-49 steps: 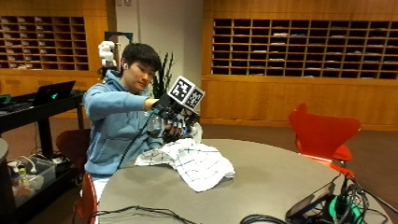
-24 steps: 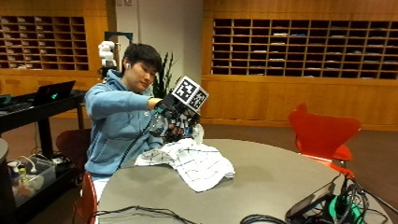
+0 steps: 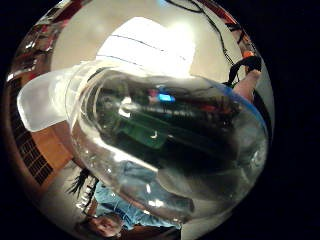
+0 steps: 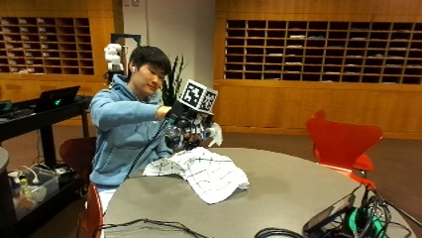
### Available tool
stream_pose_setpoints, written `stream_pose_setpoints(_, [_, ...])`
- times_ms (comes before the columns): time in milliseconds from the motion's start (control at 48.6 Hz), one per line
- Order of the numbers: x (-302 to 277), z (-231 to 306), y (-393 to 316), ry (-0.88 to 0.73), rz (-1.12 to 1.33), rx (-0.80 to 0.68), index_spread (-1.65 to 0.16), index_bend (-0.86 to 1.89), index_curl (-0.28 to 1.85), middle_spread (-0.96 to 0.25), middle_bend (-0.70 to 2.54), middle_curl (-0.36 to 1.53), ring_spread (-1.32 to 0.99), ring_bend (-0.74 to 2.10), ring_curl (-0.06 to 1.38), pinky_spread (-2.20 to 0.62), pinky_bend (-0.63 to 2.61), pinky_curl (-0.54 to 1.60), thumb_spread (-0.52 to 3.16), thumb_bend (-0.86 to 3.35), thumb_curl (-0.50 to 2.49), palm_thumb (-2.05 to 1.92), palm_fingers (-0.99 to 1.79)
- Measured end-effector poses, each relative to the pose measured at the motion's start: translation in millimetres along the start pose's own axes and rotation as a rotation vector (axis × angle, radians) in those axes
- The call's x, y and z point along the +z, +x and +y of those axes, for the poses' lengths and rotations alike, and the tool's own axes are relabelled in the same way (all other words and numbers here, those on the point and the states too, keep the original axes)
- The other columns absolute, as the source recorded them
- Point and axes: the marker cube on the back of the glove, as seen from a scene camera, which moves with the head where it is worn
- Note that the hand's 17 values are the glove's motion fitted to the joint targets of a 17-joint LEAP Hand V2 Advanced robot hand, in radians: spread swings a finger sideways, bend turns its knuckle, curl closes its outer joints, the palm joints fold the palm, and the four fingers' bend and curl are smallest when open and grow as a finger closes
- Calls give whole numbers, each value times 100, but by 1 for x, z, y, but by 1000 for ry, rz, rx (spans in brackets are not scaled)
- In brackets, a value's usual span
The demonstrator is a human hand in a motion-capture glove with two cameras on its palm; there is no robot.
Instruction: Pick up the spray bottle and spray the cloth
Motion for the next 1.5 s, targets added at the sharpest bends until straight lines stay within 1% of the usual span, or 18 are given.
stream_pose_setpoints(62, [-14, 2, -4, 111, -160, -35, -27, 18, 47, -19, 33, 46, -20, 48, 41, -21, 41, 38, 31, -4, 75, 89, 129])
stream_pose_setpoints(185, [-55, 8, -20, 393, -646, -113, -27, 18, 47, -19, 33, 46, -20, 48, 41, -21, 41, 38, 31, -4, 75, 89, 129])
stream_pose_setpoints(267, [-75, 12, -45, 570, -927, -156, -27, 18, 47, -19, 33, 46, -20, 48, 41, -21, 41, 38, 30, -4, 75, 89, 129])
stream_pose_setpoints(350, [-81, 8, -79, 722, -1162, -199, -27, 18, 47, -19, 33, 46, -20, 48, 41, -21, 41, 37, 31, -4, 75, 89, 129])
stream_pose_setpoints(432, [-80, -3, -113, 790, -1351, -230, -26, 18, 47, -19, 33, 46, -19, 48, 41, -21, 41, 37, 31, -4, 75, 89, 129])
stream_pose_setpoints(535, [-72, -19, -154, 805, -1480, -226, -26, 18, 47, -19, 33, 46, -19, 48, 41, -21, 42, 37, 31, -4, 75, 90, 129])
stream_pose_setpoints(720, [-46, -52, -215, 770, -1599, -184, -26, 18, 47, -19, 34, 46, -19, 48, 41, -21, 42, 37, 31, -4, 75, 90, 128])
stream_pose_setpoints(946, [-6, -86, -273, 711, -1598, -124, -26, 18, 47, -19, 33, 46, -19, 48, 41, -21, 42, 37, 31, -4, 75, 91, 128])
stream_pose_setpoints(1213, [19, -103, -305, 651, -1545, -143, -26, 17, 46, -18, 33, 45, -19, 47, 41, -21, 43, 37, 32, -4, 75, 91, 127])
stream_pose_setpoints(1501, [29, -107, -315, 613, -1509, -190, -26, 17, 46, -18, 31, 45, -19, 47, 41, -21, 44, 38, 34, -4, 74, 91, 126])
